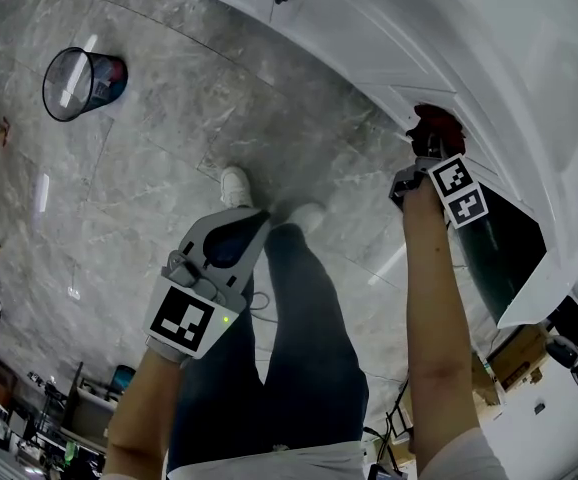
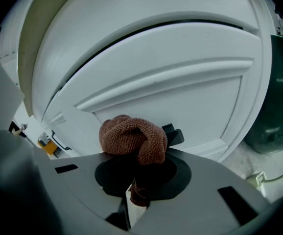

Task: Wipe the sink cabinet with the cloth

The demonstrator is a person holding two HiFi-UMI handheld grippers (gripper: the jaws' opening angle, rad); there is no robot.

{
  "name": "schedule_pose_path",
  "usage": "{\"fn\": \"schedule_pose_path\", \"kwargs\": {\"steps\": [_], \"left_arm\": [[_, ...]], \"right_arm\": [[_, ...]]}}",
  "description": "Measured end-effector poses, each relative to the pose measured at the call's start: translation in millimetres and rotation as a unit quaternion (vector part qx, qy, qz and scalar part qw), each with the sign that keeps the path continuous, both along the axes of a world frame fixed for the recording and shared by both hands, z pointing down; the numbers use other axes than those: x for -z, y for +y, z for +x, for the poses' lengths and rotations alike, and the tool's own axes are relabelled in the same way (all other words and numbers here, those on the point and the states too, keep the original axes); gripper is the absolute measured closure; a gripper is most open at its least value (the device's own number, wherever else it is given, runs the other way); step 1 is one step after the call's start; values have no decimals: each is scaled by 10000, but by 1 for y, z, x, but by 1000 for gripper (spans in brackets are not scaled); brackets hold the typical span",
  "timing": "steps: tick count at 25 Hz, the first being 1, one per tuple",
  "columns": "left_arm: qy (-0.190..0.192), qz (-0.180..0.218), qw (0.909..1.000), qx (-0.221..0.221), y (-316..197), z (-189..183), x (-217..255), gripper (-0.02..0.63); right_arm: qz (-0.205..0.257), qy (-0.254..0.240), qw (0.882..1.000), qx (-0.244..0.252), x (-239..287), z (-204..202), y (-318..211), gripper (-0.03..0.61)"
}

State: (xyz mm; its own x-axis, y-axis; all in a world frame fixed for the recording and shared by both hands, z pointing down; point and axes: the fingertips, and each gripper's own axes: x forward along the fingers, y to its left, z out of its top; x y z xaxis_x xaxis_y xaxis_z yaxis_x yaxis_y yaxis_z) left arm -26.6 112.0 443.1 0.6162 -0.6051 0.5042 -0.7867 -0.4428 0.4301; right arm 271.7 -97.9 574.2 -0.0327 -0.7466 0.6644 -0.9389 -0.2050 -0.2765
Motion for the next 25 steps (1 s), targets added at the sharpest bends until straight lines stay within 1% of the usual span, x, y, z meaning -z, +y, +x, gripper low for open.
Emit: {"fn": "schedule_pose_path", "kwargs": {"steps": [5, 14, 18, 21, 25], "left_arm": [[-43, -70, 10000, 55, 0, 6, -3, 603], [-161, -73, 9998, 88, -6, 19, -2, 603], [-210, -105, 9997, 101, -7, 24, -4, 603], [-227, -126, 9996, 66, -8, 32, -5, 603], [-234, -135, 9996, -10, -11, 44, -5, 603]], "right_arm": [[-39, 85, 9998, 197, -13, 2, -1, 523], [-177, 210, 9984, 487, -36, 9, -1, 523], [-207, 295, 9968, 710, -41, 11, 0, 523], [-200, 354, 9952, 886, -44, 15, 1, 523], [-182, 310, 9950, 929, -45, 22, 3, 523]]}}
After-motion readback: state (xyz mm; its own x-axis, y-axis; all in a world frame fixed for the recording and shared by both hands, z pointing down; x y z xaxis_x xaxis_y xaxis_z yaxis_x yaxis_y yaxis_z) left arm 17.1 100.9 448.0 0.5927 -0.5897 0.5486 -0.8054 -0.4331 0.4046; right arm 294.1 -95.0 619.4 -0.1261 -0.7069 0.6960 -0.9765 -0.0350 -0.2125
